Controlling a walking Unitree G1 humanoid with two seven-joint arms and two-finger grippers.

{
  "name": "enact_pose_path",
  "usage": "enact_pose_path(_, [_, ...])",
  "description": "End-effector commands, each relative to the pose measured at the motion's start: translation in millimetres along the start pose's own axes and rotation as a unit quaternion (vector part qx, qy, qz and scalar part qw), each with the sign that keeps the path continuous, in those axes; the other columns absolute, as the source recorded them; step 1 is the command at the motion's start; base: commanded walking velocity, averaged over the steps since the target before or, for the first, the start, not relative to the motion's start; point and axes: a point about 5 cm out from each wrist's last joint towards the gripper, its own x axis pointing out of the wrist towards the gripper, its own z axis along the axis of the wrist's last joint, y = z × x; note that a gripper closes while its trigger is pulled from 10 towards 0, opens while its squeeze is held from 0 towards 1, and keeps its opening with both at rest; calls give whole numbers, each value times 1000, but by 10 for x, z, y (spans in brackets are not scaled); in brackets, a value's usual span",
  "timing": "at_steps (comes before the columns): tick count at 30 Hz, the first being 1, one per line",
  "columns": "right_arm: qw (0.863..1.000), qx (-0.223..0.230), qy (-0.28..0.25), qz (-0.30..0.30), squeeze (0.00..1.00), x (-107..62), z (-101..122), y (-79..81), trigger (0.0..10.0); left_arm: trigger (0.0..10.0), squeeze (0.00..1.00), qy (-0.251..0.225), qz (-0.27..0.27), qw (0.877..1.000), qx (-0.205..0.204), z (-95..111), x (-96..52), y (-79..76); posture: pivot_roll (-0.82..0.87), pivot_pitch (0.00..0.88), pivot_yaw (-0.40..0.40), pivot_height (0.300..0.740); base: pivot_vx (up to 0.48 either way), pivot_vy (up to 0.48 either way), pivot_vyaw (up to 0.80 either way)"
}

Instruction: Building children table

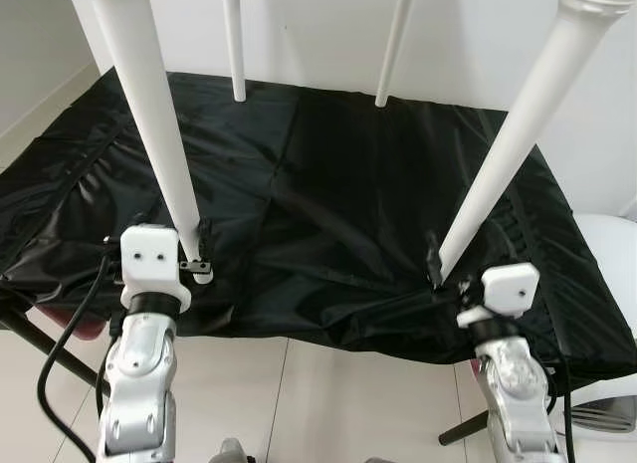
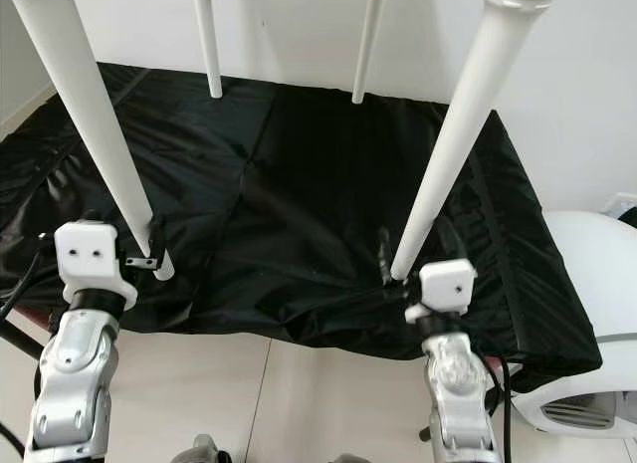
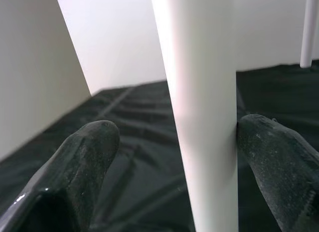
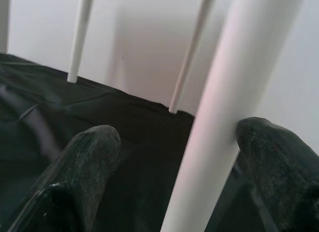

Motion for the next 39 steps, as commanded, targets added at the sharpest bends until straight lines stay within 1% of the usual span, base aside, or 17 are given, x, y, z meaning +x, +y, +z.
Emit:
enact_pose_path(1, [999, -20, -17, 30, 0, -27, 38, 32, 10000, 10000, 0, -24, 27, 999, 16, 45, -97, 12, -6, 36, -43, 740, 0, 0, 0])
enact_pose_path(3, [999, -20, -17, 30, 0, -27, 38, 32, 10000, 10000, 0, -24, 27, 999, 16, 45, -97, 12, -6, 36, -43, 740, 0, 0, 0])
enact_pose_path(4, [998, -30, -18, 60, 0, -49, 17, 56, 10000, 10000, 0, -27, 3, 999, 25, 14, -181, -26, 3, 32, -49, 740, 0, 0, 0])
enact_pose_path(5, [998, -30, -18, 60, 0, -49, 17, 56, 10000, 10000, 0, -27, 3, 999, 25, 14, -181, -26, 3, 32, -49, 740, 0, 0, 0])
enact_pose_path(8, [993, -43, -19, 105, 0, -97, -58, 100, 10000, 10000, 0, -29, -52, 995, 74, -91, -329, -128, 8, 28, -53, 740, 0, 0, 0])
enact_pose_path(12, [988, -53, -19, 142, 0, -131, -117, 153, 10000, 10000, 0, -29, -78, 993, 86, -165, -385, -169, 11, 25, -56, 740, 0, 0, 0])
enact_pose_path(13, [982, -65, -20, 175, 0, -162, -178, 186, 10000, 10000, 0, -28, -104, 990, 93, -237, -431, -212, 15, 21, -60, 740, 0, 0, 0])
enact_pose_path(18, [969, -79, -26, 232, 0, -169, -261, 221, 10000, 10000, 0, -33, -158, 979, 120, -341, -501, -291, 20, 18, -68, 740, 0, 0, 0])
enact_pose_path(20, [960, -84, -38, 263, 0, -159, -261, 240, 10000, 10000, 0, -39, -182, 975, 123, -355, -524, -323, 23, 15, -72, 740, 0, 0, 0])
enact_pose_path(21, [960, -84, -38, 263, 0, -159, -261, 240, 10000, 10000, 0, -39, -182, 975, 123, -355, -524, -323, 23, 15, -72, 740, 0, 0, 0])
enact_pose_path(24, [949, -90, -56, 297, 0, -168, -244, 257, 10000, 10000, 0, -51, -197, 971, 122, -326, -533, -350, 27, 10, -75, 740, 0, 0, 0])
enact_pose_path(31, [940, -96, -57, 322, 0, -267, -290, 248, 10000, 10000, 0, -48, -205, 971, 112, -366, -595, -379, 26, 10, -78, 740, 0, 0, 0])
enact_pose_path(32, [931, -103, -58, 344, 0, -330, -324, 266, 10000, 10000, 0, -46, -215, 968, 119, -433, -648, -396, 27, 14, -80, 740, 0, 0, 0])
enact_pose_path(34, [929, -105, -58, 349, 0, -345, -333, 270, 10000, 10000, 0, -45, -217, 967, 121, -450, -661, -399, 27, 14, -80, 740, 0, 0, 0])
enact_pose_path(35, [915, -121, -55, 380, 0, -417, -413, 247, 10000, 10000, 0, -22, -230, 964, 134, -703, -754, -426, 28, 13, -83, 740, 0, 0, 0])
enact_pose_path(37, [915, -121, -55, 380, 0, -417, -413, 247, 10000, 10000, 0, -22, -230, 964, 134, -703, -754, -426, 28, 13, -83, 740, 0, 0, 0])
enact_pose_path(39, [898, -137, -54, 415, 0, -471, -474, 219, 10000, 10000, 0, -2, -248, 958, 144, -889, -842, -470, 27, 27, -89, 740, 0, 0, 0])
